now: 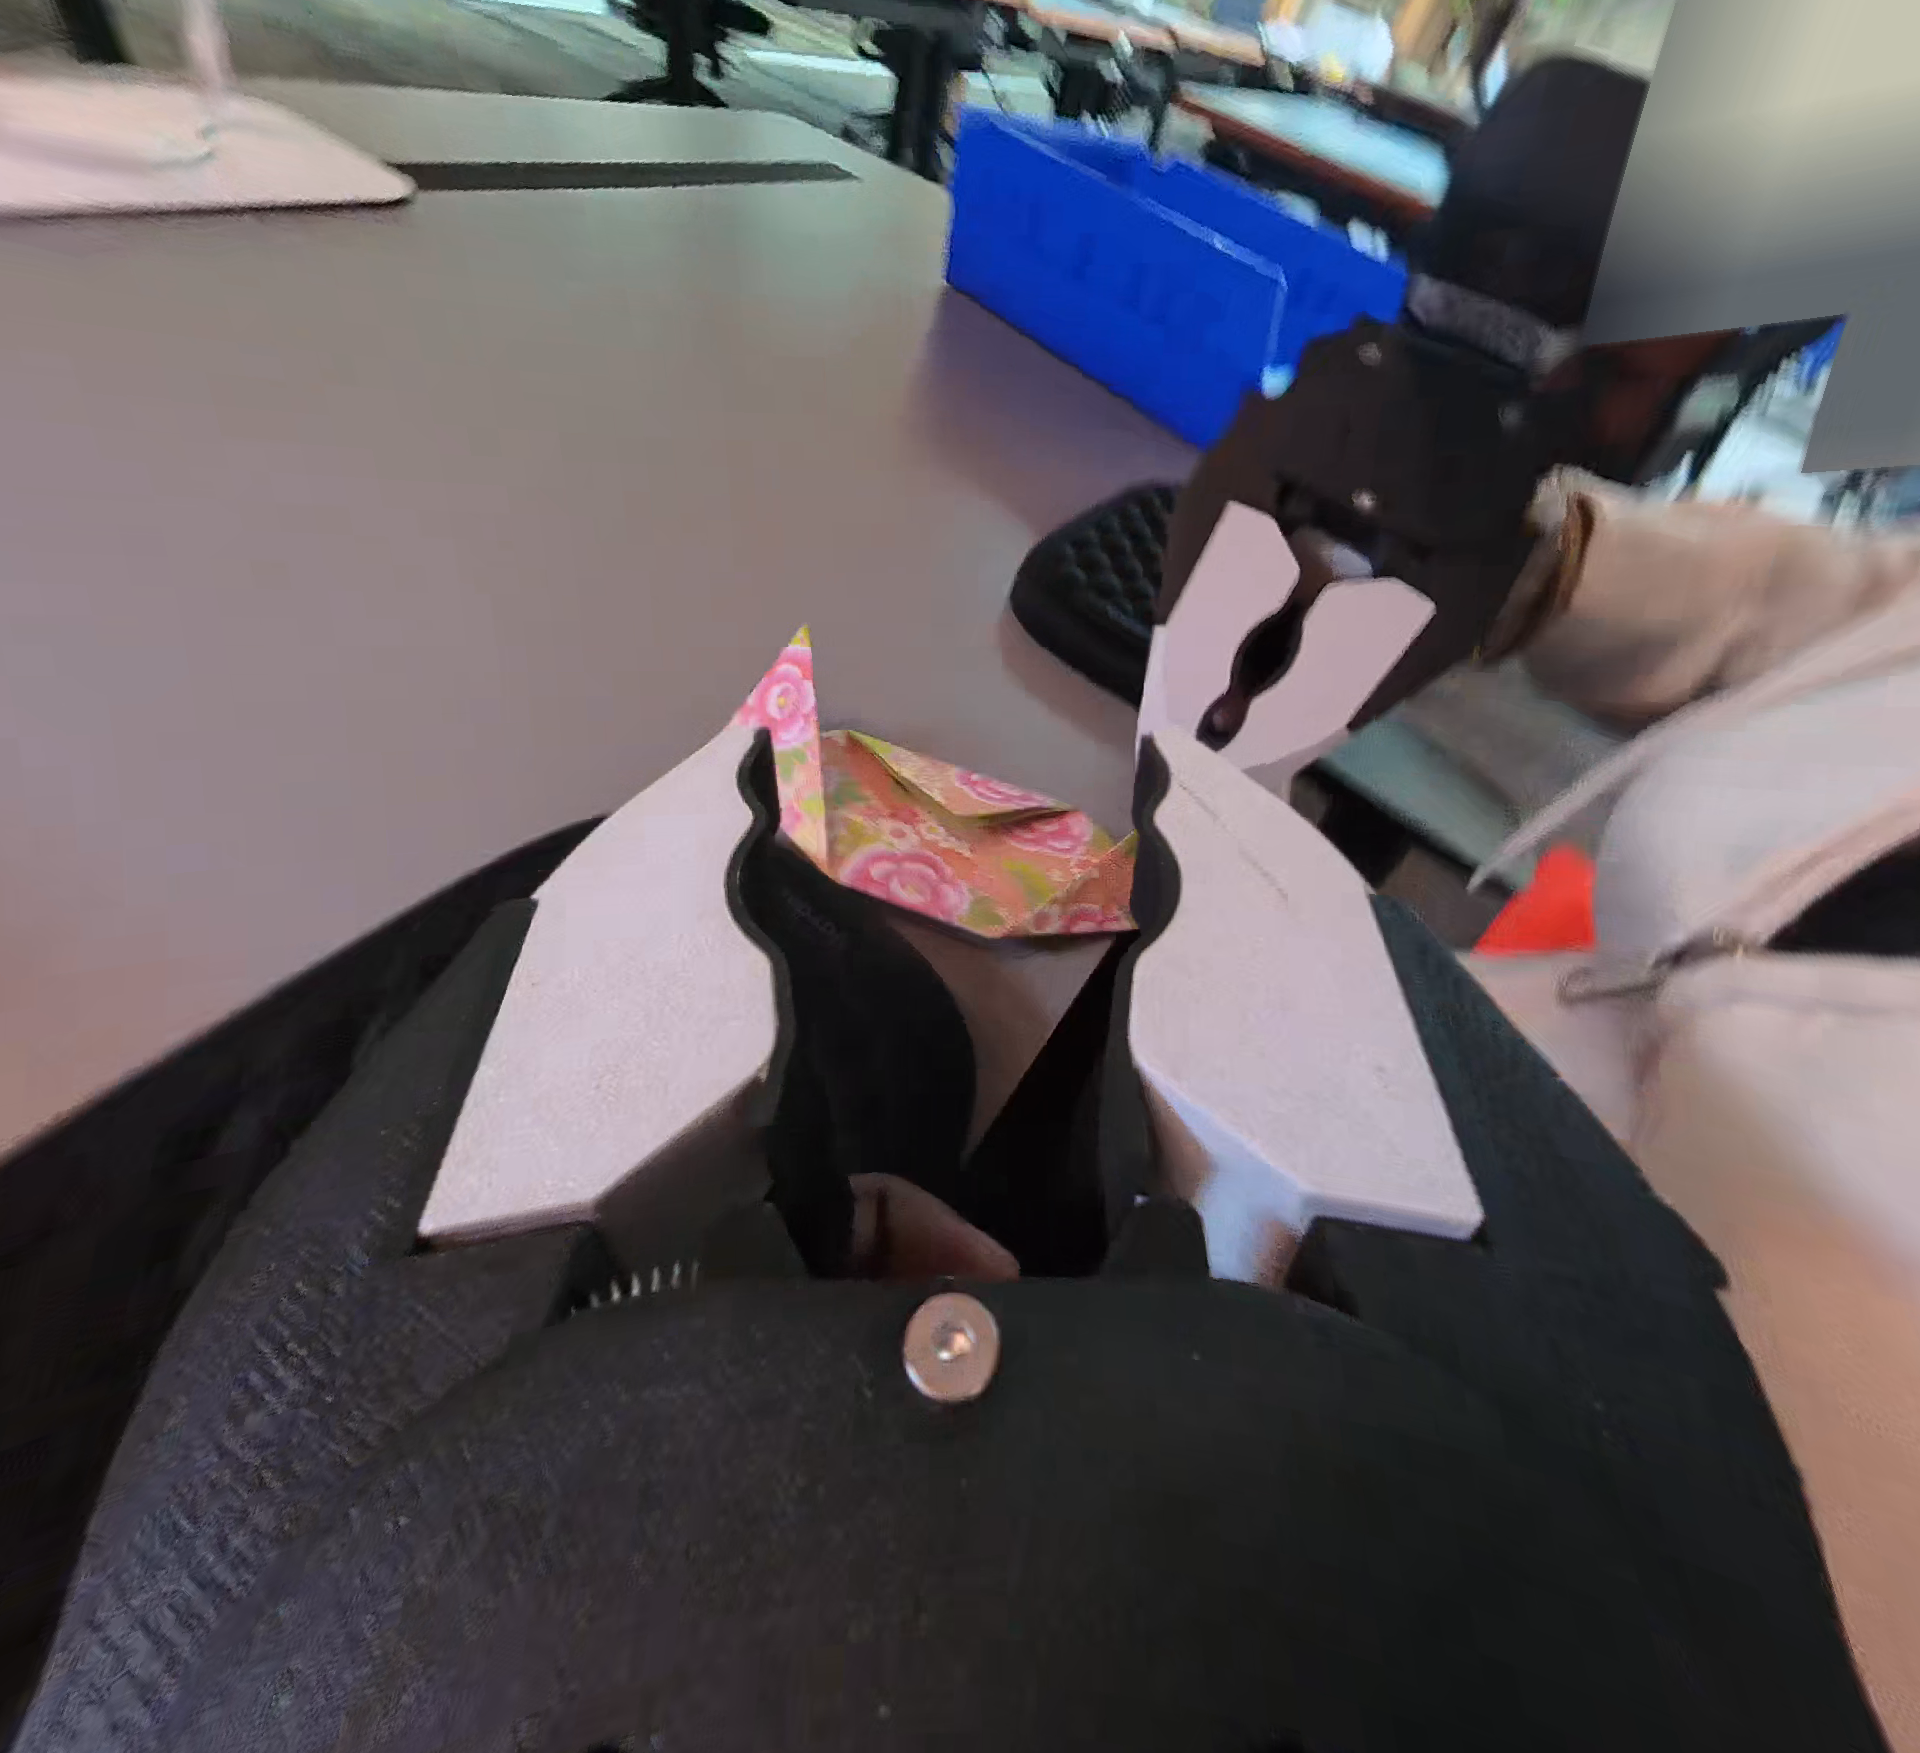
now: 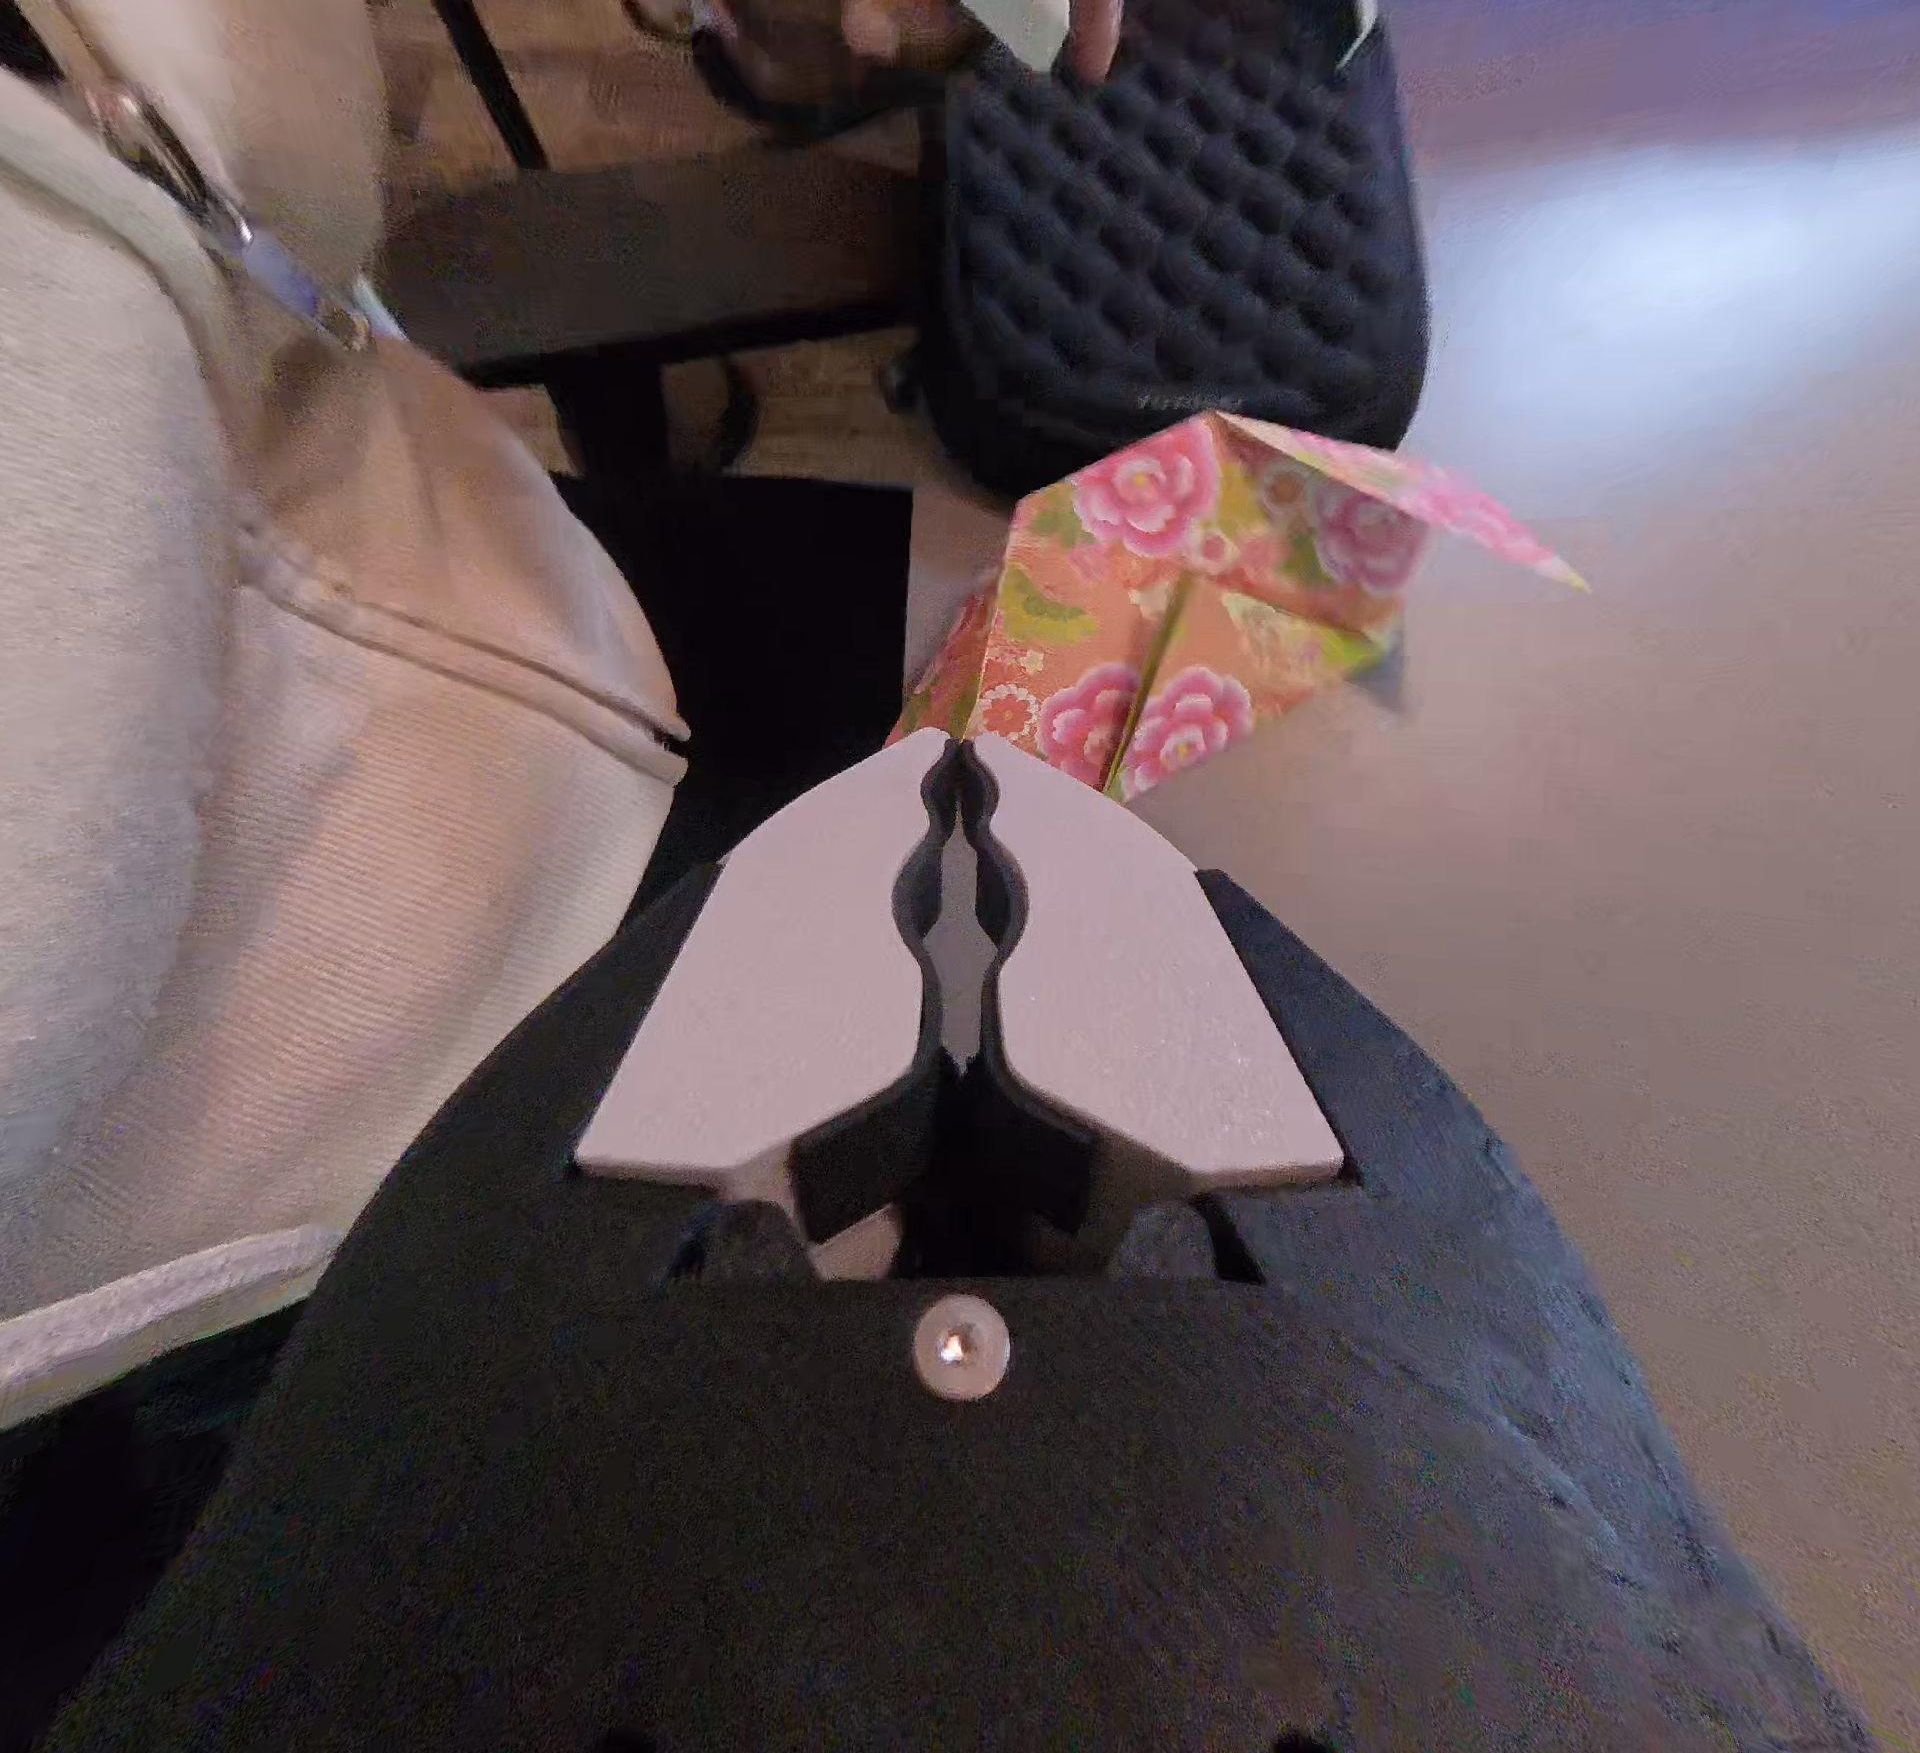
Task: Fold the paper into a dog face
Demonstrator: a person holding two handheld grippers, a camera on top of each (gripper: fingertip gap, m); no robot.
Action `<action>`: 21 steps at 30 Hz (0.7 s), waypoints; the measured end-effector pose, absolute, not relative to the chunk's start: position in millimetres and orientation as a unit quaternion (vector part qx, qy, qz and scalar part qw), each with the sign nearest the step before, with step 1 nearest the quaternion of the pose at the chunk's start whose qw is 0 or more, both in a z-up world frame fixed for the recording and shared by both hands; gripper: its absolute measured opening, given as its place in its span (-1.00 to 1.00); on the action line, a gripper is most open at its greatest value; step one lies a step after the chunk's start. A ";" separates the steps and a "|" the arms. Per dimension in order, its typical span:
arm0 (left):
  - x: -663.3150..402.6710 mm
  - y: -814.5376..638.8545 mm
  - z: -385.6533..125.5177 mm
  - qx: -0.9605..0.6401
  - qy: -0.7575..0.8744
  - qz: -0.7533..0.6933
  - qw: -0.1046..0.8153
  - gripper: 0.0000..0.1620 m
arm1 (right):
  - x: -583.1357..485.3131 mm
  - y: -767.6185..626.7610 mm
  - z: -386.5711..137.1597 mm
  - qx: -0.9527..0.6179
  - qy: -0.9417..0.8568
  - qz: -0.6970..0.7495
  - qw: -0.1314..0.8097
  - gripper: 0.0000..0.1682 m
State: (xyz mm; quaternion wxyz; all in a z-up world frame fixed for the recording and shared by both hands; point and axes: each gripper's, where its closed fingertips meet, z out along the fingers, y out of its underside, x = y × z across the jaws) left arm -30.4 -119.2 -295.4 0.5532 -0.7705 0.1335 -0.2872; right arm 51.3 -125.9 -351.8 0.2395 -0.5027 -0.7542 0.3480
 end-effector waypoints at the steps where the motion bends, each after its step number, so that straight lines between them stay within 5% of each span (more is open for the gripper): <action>1: -35.7 -117.5 -294.3 -0.769 0.090 -0.305 0.555 -0.20 | 48.4 -122.4 -341.9 -0.501 -0.741 0.361 0.262 -1.00; 8: -42.0 -92.5 -295.1 -0.758 -0.051 -0.357 0.543 -0.22 | 37.5 -86.6 -278.5 -0.473 -0.662 0.349 0.465 -1.00; 16: -95.5 -100.7 -214.5 -0.628 -0.102 -0.161 0.754 -0.05 | 39.7 -40.9 -236.4 -0.473 -0.583 0.258 0.608 -1.00; 21: -47.8 -69.7 -230.7 -0.662 -0.083 -0.350 0.657 -0.14 | 20.8 -54.2 -232.9 -0.396 -0.624 0.193 0.645 -1.00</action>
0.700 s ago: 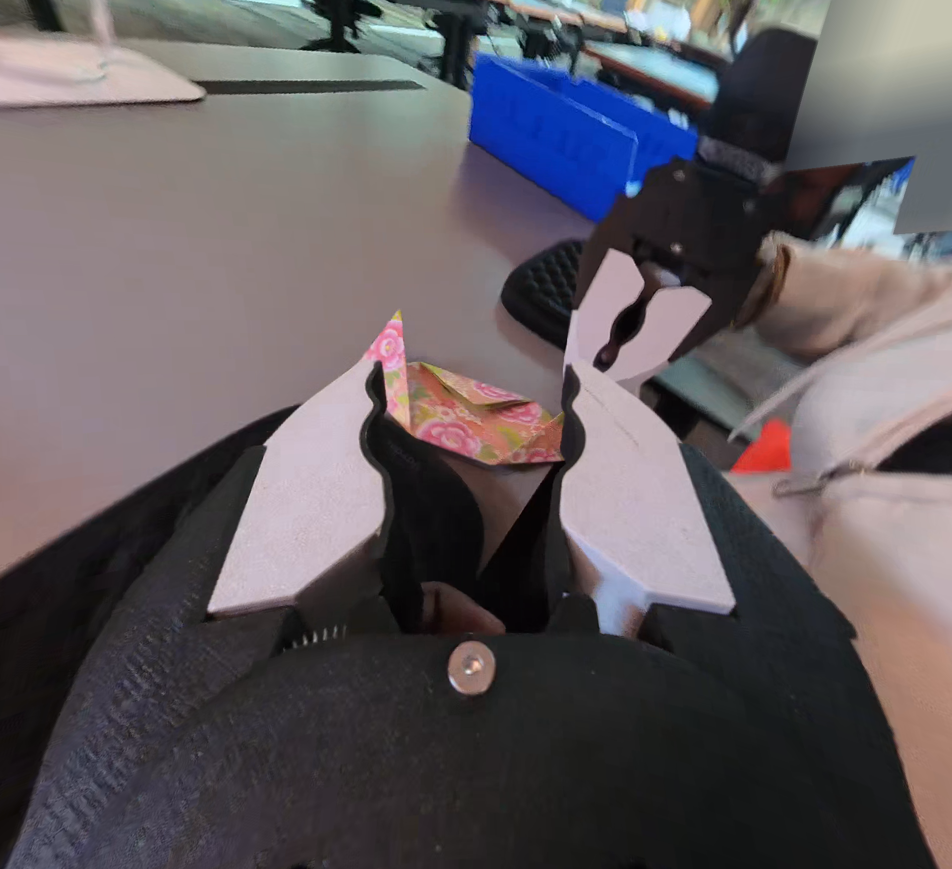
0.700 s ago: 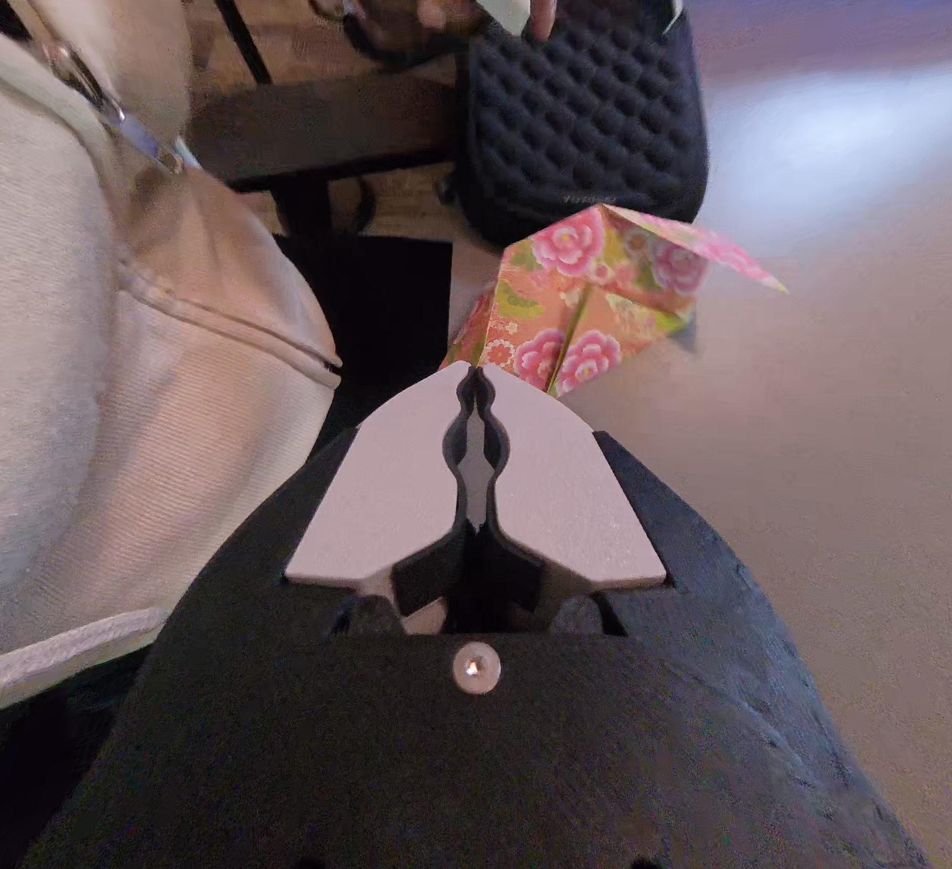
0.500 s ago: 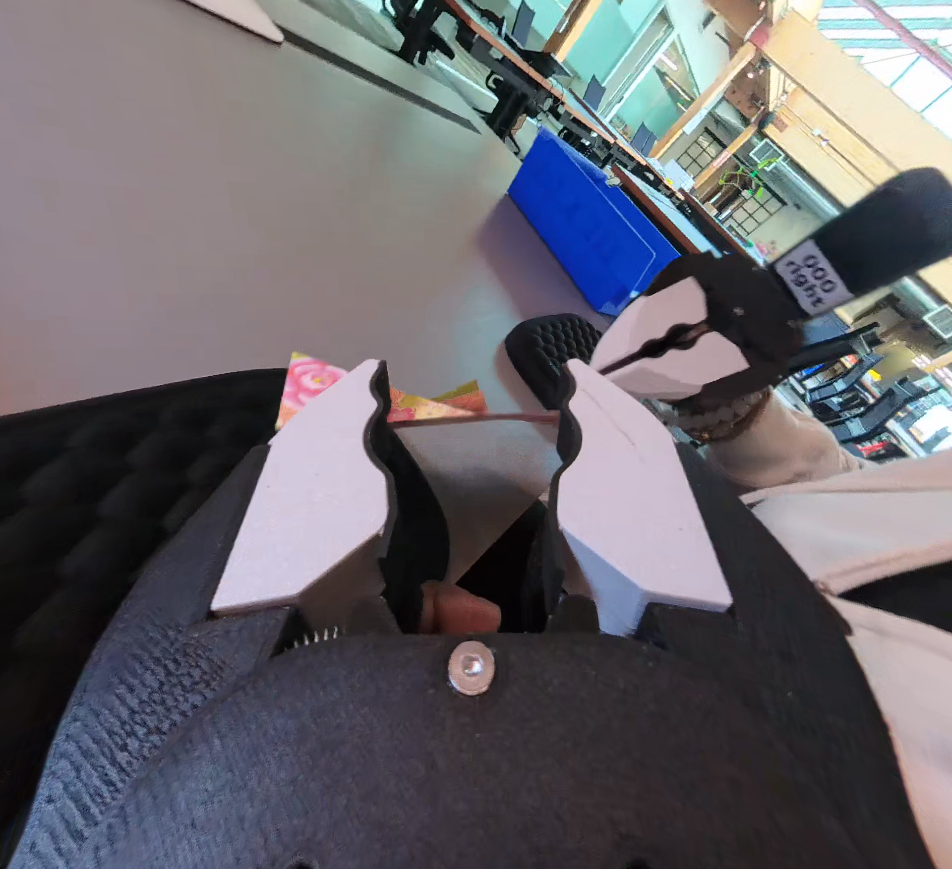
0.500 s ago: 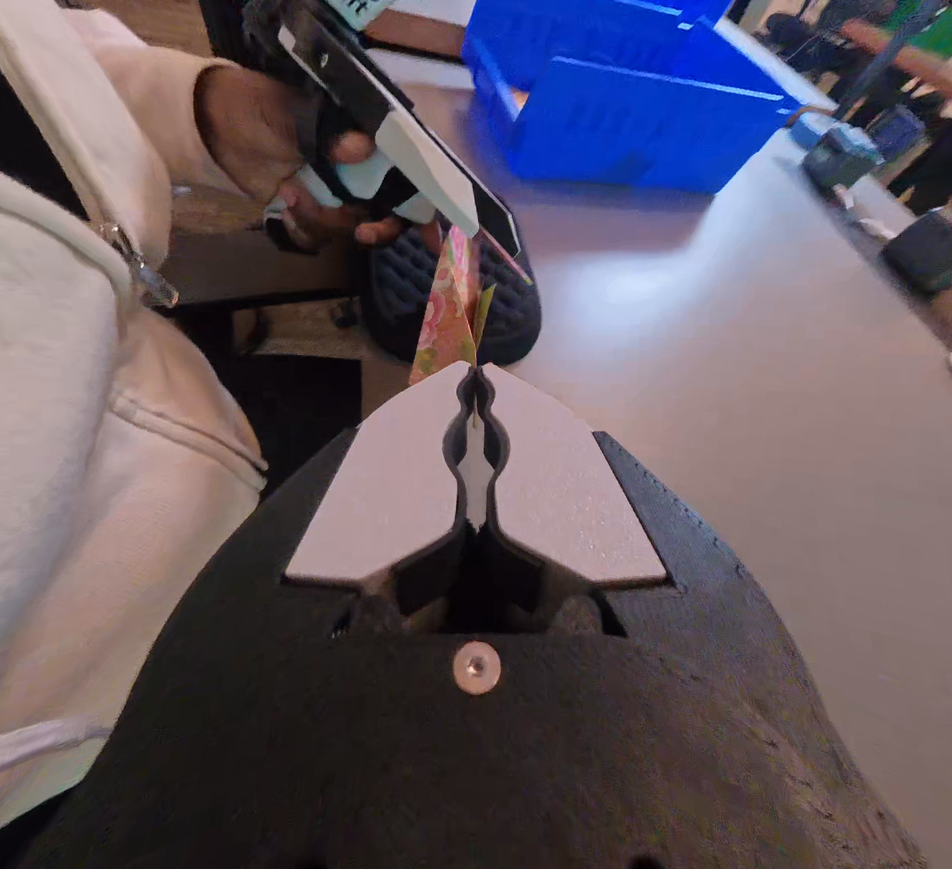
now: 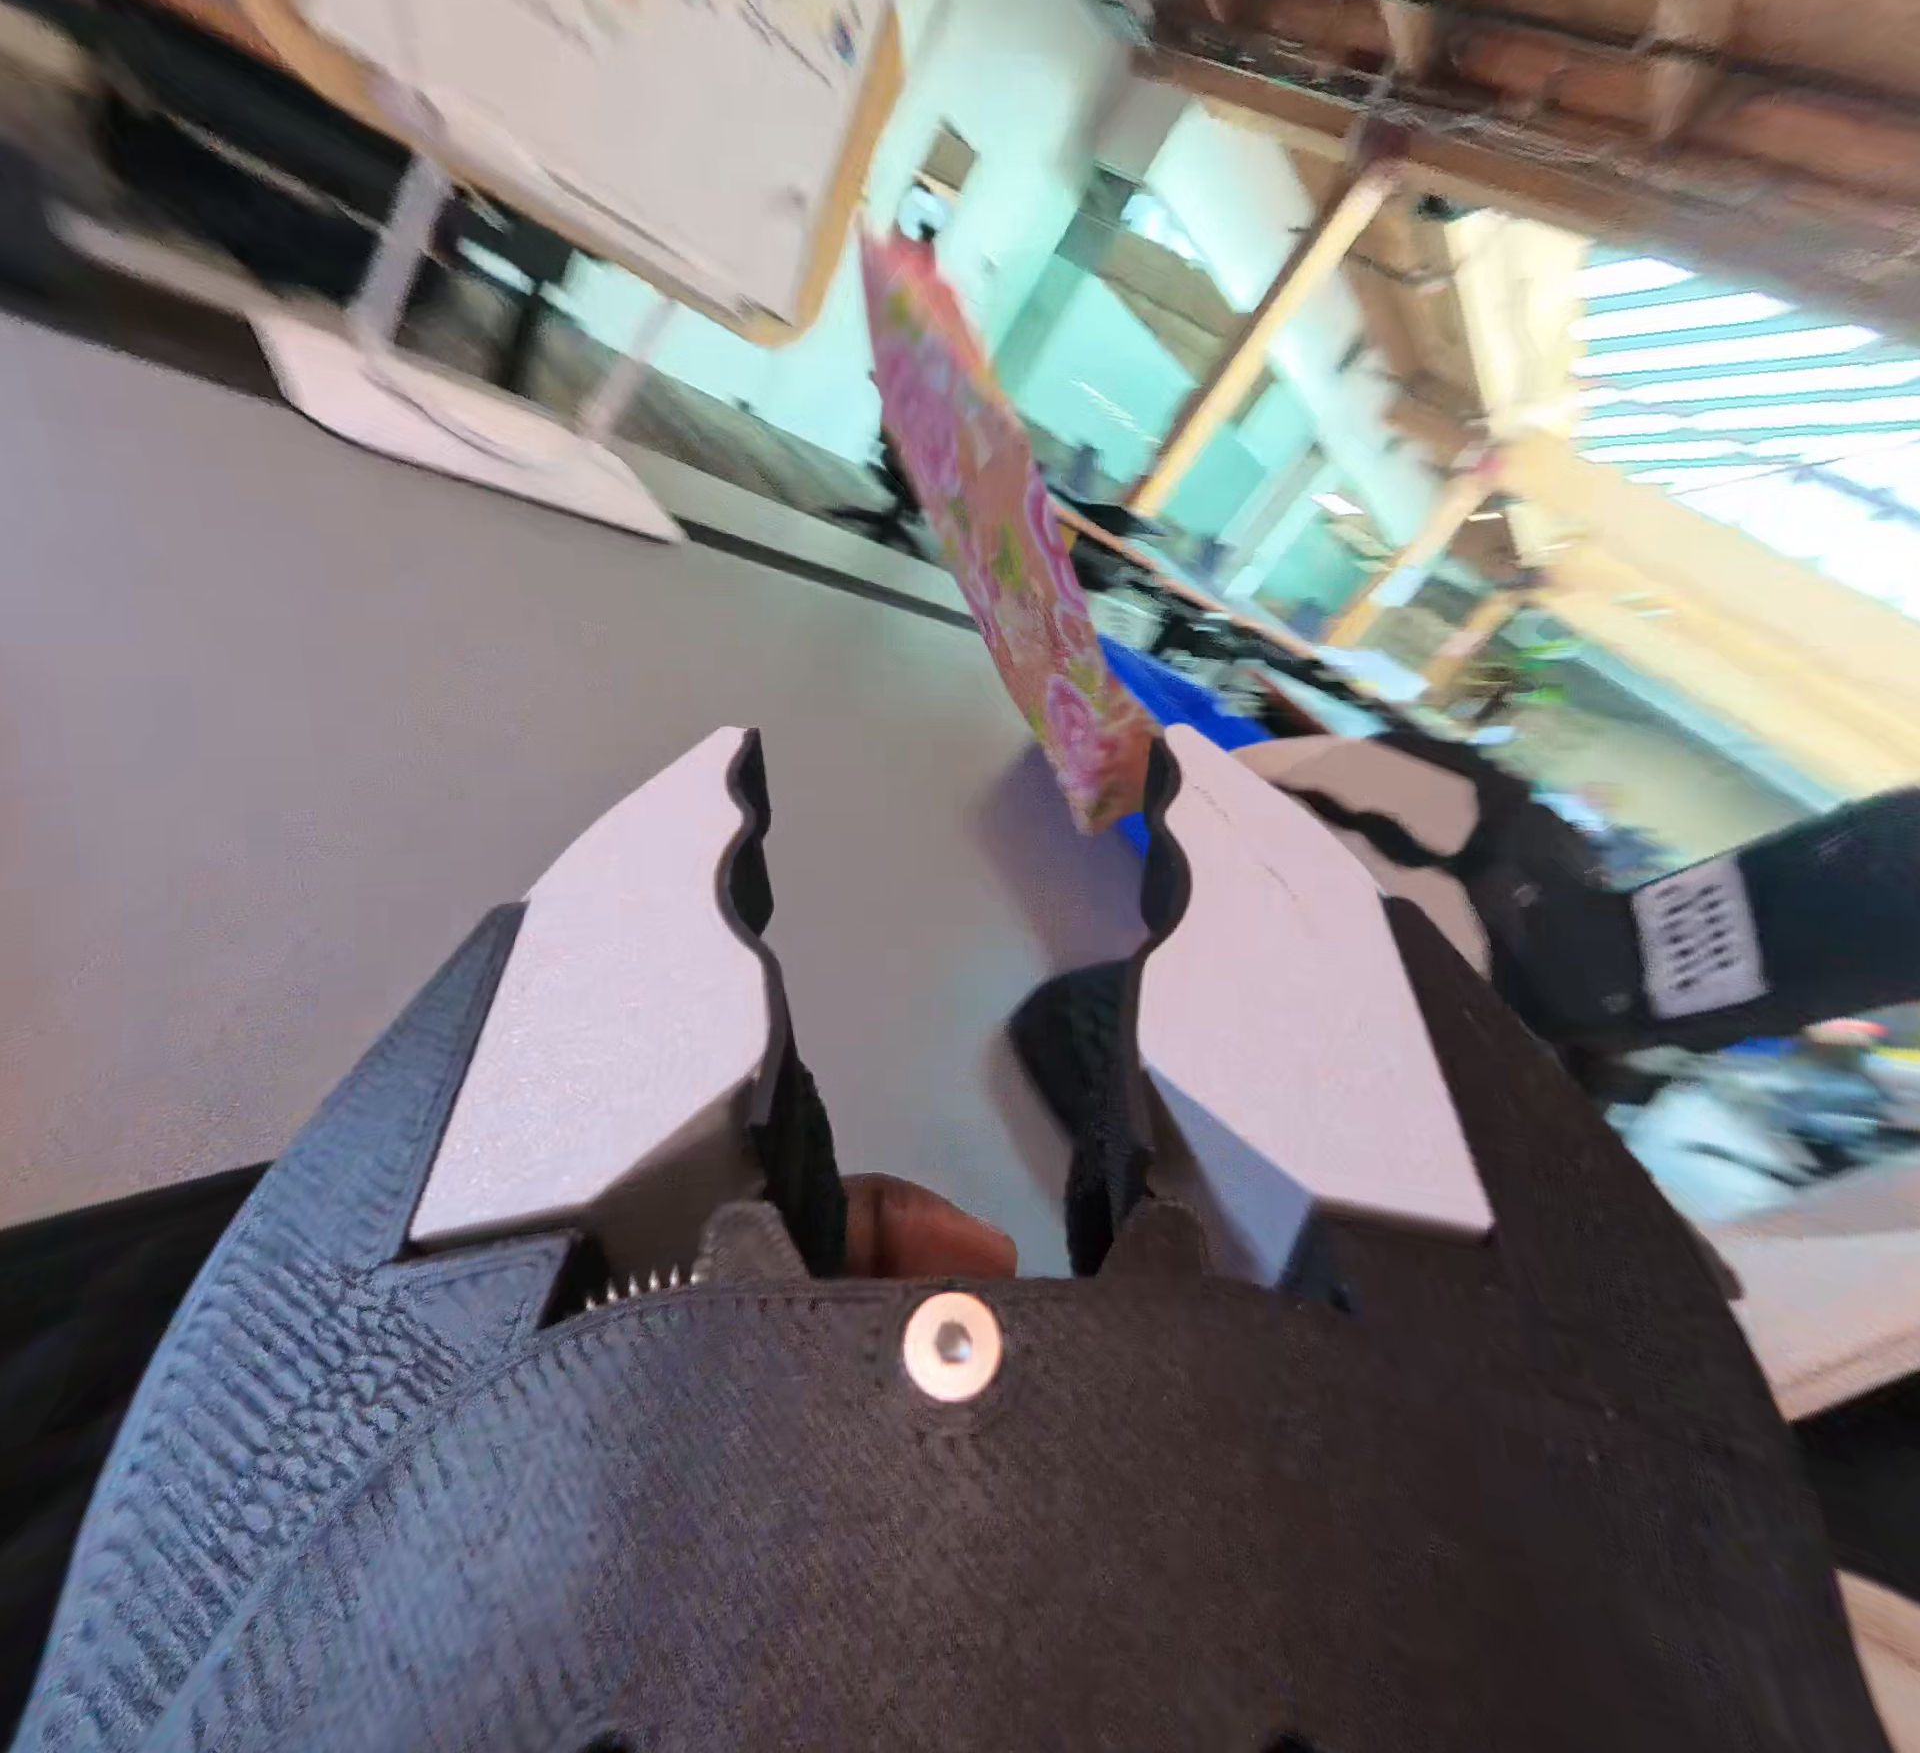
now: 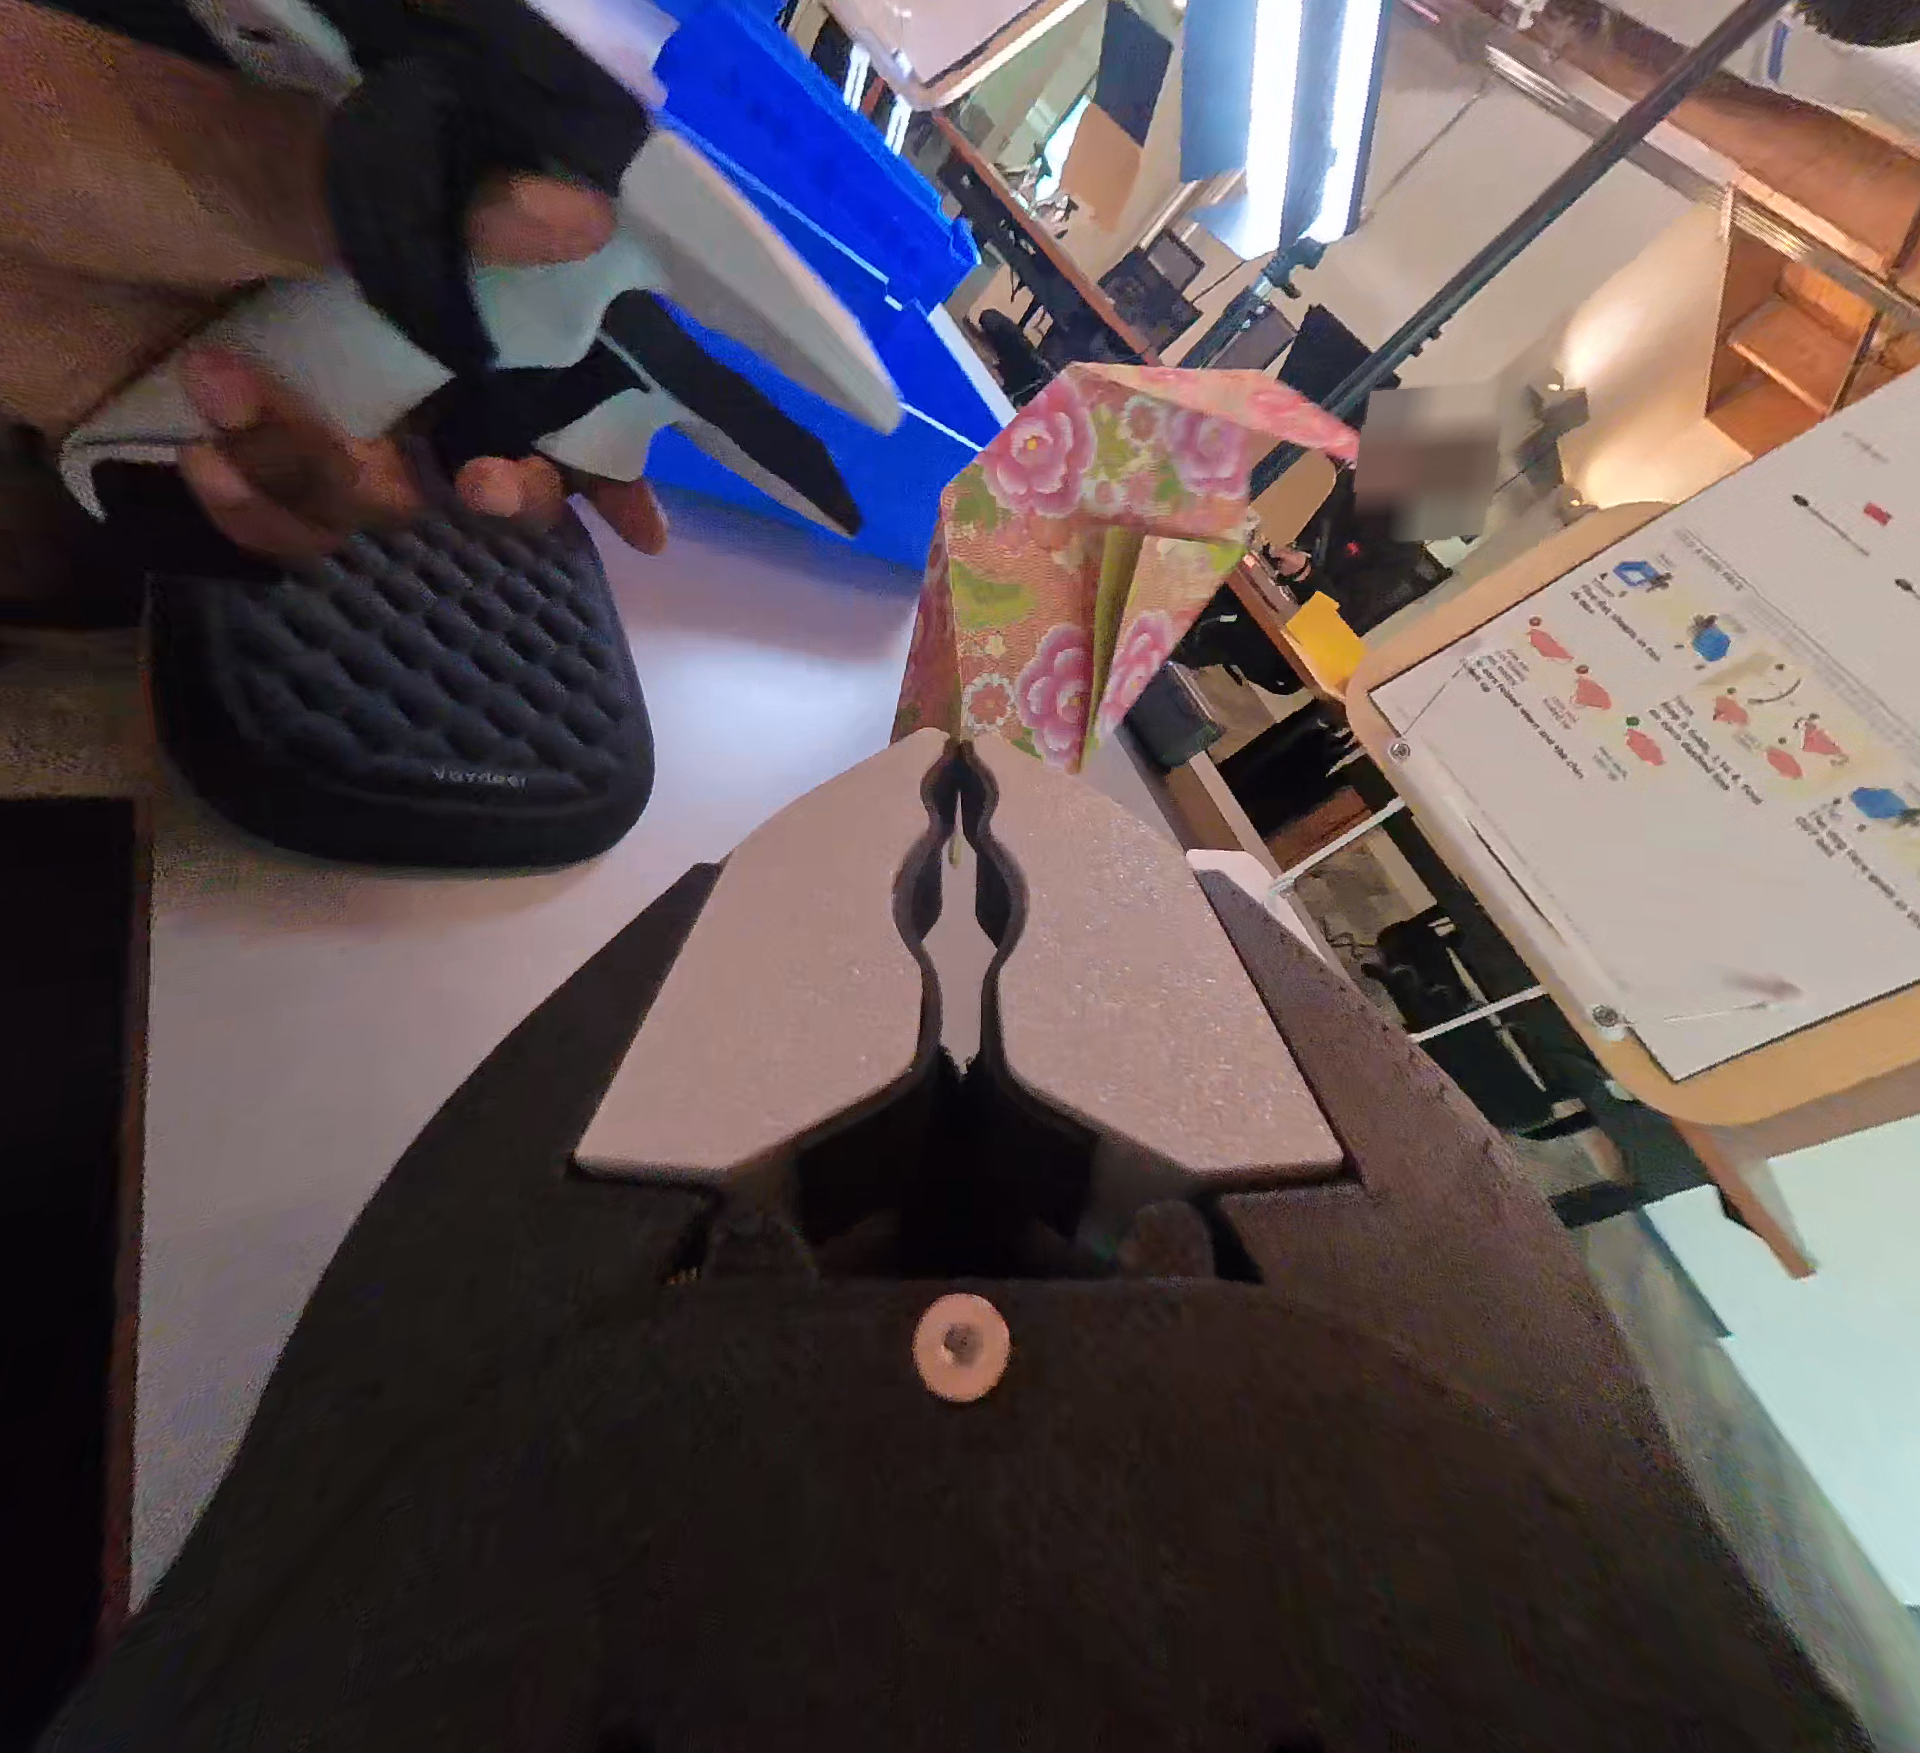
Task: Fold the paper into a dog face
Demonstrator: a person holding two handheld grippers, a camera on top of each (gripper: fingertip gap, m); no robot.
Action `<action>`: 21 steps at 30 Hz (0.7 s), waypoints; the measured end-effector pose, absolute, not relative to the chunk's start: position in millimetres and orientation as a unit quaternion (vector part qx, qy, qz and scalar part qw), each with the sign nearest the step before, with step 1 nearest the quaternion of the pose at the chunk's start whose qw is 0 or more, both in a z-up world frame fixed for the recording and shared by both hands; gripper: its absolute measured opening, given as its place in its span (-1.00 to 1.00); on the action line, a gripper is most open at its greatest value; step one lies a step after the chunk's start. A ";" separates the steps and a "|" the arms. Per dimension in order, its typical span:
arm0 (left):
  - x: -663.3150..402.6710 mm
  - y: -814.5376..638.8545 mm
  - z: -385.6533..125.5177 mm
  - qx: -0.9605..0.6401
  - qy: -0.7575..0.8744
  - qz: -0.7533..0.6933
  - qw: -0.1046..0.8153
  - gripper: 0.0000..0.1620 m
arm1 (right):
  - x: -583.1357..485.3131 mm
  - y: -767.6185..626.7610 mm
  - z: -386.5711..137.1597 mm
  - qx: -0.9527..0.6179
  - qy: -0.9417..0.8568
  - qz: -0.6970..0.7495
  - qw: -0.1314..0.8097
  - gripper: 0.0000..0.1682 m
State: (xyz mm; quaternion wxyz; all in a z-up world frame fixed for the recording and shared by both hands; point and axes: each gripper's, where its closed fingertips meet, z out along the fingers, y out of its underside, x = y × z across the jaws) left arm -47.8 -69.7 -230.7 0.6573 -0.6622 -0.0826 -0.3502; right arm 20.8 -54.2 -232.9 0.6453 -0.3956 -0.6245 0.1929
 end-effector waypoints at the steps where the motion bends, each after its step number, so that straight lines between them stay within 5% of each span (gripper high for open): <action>1: -43.6 -63.8 -227.3 -0.646 -0.088 -0.402 0.643 -0.19 | 16.6 -54.9 -237.7 -0.390 -0.638 0.173 0.641 -1.00; 4: -37.7 -49.3 -226.3 -0.639 -0.072 -0.442 0.625 -0.41 | 8.2 -60.6 -243.1 -0.366 -0.661 0.155 0.636 -1.00; 7: -47.2 -39.9 -230.2 -0.643 -0.063 -0.417 0.640 -0.98 | 4.5 -68.2 -246.5 -0.365 -0.677 0.218 0.601 -0.93; 12: -48.4 -39.6 -221.4 -0.638 0.023 -0.485 0.598 -0.99 | 13.5 -42.8 -216.0 -0.492 -0.532 0.557 0.405 -0.49; 18: -19.9 -40.4 -229.3 -0.673 0.141 -0.548 0.477 -1.00 | -4.5 -19.5 -205.1 -0.511 -0.451 0.685 0.258 -0.58; 21: -6.2 -36.4 -228.6 -0.675 0.176 -0.553 0.455 -1.00 | -7.9 -25.0 -210.4 -0.504 -0.476 0.678 0.246 -1.00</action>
